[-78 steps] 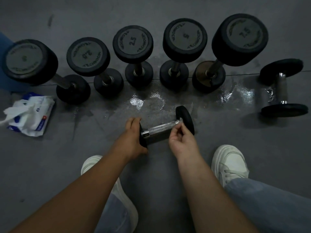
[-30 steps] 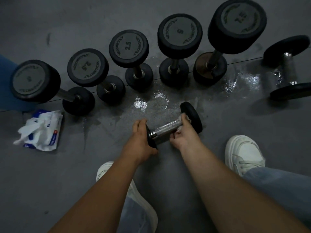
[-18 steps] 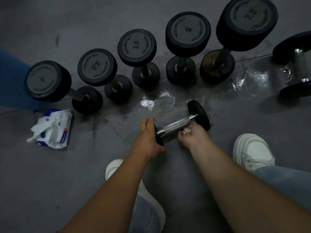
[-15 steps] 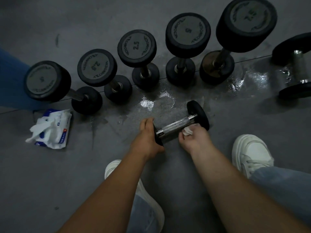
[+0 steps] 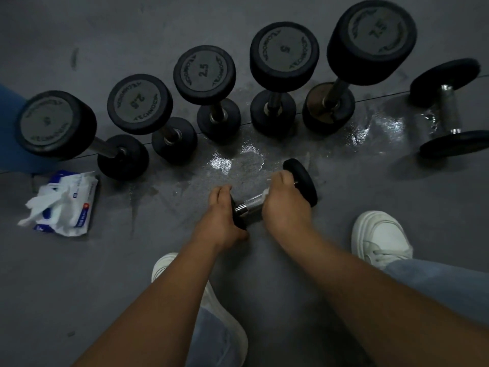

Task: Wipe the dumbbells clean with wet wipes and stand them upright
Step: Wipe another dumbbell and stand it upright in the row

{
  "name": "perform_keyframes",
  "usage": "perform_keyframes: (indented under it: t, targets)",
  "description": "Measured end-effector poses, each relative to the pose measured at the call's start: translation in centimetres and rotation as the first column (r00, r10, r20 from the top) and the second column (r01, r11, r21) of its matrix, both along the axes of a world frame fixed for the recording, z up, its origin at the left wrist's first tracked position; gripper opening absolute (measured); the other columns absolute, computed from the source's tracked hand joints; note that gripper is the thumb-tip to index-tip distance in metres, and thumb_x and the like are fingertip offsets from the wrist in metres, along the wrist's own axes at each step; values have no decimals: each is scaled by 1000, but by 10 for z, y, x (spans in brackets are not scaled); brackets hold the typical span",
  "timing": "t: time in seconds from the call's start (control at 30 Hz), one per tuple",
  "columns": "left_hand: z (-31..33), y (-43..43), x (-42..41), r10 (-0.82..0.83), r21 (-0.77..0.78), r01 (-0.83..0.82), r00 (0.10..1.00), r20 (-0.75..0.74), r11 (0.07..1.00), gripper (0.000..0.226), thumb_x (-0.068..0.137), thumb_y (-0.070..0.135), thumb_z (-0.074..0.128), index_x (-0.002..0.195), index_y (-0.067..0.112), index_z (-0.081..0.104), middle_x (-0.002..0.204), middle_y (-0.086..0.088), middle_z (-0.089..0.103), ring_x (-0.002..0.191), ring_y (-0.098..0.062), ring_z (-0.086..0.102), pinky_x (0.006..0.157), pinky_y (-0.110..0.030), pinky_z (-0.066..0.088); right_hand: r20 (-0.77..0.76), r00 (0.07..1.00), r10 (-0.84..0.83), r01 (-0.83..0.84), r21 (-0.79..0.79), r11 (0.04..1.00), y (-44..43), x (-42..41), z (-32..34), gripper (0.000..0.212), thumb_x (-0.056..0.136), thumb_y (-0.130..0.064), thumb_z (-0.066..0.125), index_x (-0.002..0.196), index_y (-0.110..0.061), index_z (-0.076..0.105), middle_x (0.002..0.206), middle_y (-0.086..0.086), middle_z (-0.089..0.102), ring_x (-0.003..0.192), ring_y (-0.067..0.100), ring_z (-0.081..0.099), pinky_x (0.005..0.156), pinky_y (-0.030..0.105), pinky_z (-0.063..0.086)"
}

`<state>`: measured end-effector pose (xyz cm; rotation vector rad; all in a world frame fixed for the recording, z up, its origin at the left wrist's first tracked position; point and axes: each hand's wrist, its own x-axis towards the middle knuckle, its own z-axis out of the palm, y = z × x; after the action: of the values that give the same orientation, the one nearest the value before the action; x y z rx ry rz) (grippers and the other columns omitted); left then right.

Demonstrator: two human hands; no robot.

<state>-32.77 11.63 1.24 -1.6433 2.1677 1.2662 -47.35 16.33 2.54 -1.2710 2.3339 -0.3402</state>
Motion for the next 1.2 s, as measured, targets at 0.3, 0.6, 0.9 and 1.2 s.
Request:
perform_keyframes:
  t: [0.3, 0.6, 0.9, 1.2]
  targets:
    - [2, -1, -1, -8, 1, 8, 1000, 0, 1000, 121, 55, 16, 90, 153, 19, 18, 153, 2, 14, 126, -23, 46, 95, -31, 46, -46, 966, 255, -226, 332, 916, 45, -16, 1, 48, 97, -18, 39, 144, -8, 32, 161, 4, 5, 102, 30, 62, 76, 36, 46]
    - [0, -3, 0, -5, -11, 5, 1000, -24, 1000, 122, 54, 13, 91, 153, 15, 20, 154, -4, 17, 129, -23, 42, 102, -28, 41, 309, 949, -61, 96, -101, 990, 39, -10, 7, 11, 85, -16, 44, 84, -25, 39, 84, -4, 58, 76, 21, 60, 64, 34, 47]
    - [-1, -4, -1, 1, -1, -1, 1000, -31, 1000, 124, 53, 12, 92, 154, 13, 19, 153, -4, 17, 131, -22, 41, 105, -28, 40, -263, 830, 492, -350, 441, 827, 8, -16, -1, 68, 94, -4, 41, 151, 2, 5, 159, 21, -5, 91, 29, 64, 59, 32, 41]
    - [2, -9, -2, -10, 12, 10, 1000, -16, 1000, 125, 52, 14, 93, 153, 13, 20, 151, -4, 20, 130, -23, 42, 105, -30, 42, -308, 686, 659, -459, 520, 721, -10, -37, 28, 50, 99, -6, 32, 147, 5, 25, 153, 23, 26, 112, 33, 60, 72, 33, 44]
